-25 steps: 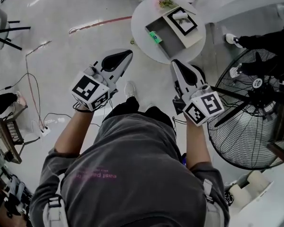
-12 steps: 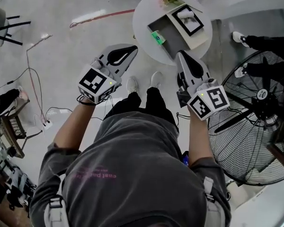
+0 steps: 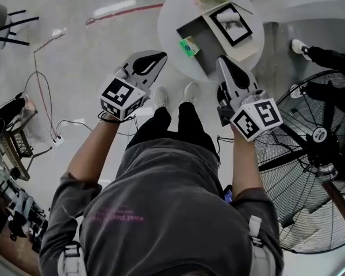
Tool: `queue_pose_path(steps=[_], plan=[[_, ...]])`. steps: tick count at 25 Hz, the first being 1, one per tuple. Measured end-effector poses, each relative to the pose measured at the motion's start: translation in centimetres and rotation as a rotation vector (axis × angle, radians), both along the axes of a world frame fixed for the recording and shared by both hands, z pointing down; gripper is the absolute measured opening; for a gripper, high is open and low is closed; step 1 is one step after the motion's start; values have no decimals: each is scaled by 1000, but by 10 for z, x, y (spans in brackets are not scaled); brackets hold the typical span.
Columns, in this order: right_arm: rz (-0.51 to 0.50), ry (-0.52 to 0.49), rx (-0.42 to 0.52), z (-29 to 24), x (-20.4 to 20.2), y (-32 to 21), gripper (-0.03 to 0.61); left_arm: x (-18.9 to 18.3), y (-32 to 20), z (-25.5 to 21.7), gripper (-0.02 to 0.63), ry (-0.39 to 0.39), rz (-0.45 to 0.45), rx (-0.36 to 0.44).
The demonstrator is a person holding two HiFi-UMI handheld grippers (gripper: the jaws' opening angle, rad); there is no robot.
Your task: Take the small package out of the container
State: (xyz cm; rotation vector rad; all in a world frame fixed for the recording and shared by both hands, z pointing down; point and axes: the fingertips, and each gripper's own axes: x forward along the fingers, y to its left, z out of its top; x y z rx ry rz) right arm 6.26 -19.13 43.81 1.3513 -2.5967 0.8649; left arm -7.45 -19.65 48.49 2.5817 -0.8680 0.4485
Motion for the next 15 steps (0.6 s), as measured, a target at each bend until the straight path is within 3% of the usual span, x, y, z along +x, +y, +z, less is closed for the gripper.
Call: queue_pose_path(steps=[5,15], plan=[[-10,-11,-20,12,13,-13,21,15,-10,36,17,-27,-36,-114],[-13,-29,-81,43,27,-17,21,33,-26,93,74,-94,-23,-208]])
